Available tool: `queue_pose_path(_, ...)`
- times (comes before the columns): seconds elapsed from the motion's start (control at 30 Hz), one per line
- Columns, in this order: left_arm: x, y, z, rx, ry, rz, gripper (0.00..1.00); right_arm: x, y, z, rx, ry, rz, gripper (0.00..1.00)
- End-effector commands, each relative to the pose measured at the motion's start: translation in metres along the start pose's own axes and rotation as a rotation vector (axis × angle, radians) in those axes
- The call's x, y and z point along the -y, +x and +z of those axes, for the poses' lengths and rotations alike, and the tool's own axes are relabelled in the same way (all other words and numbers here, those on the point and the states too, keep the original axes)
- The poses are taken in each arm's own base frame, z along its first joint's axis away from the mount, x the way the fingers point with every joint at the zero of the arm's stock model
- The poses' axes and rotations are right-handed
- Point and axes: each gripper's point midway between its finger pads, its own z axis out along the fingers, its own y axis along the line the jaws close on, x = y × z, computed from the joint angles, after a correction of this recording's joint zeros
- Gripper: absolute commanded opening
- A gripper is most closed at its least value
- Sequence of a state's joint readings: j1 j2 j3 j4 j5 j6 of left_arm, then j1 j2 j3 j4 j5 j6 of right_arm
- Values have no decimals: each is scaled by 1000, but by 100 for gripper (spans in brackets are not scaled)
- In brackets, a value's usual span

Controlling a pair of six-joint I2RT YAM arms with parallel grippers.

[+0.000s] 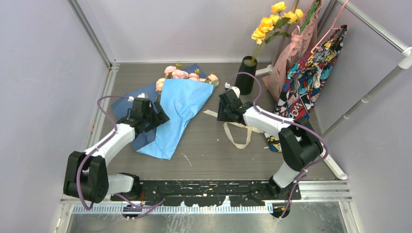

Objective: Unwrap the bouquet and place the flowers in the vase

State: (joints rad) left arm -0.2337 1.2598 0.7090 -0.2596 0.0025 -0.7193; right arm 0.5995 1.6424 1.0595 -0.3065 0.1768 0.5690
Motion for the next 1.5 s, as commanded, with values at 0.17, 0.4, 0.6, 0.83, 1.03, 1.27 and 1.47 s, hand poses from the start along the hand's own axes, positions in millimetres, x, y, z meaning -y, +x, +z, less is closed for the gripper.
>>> queue_pose_path(0.17,3,-21,21,1,-44,44,76,-1,-10,-6,48,-3,-10,42)
queue_pose_path(0.4,-12,-6,40,-44,-97,38,73,0,-10,-5,48,3,-19,42)
queue_pose_path(0.6,-9,-14,30,-16,-95,50,24,0,-8,-2,42,4,-16,42)
queue_pose_path(0.83,8,-40,-9,114,-22,61,0,-3,-5,-1,27,-10,-17,42)
queue_pose_path(1.03,49,-29,-31,50,161,142,0,-9,-13,-15,45,-42,-10,42)
queue_pose_path(1.27,89,19,-41,-77,257,297,0,-15,-38,-57,135,-91,28,42)
queue_pose_path(1.47,116,66,-45,-153,306,388,0,-8,-60,-98,236,-89,53,42)
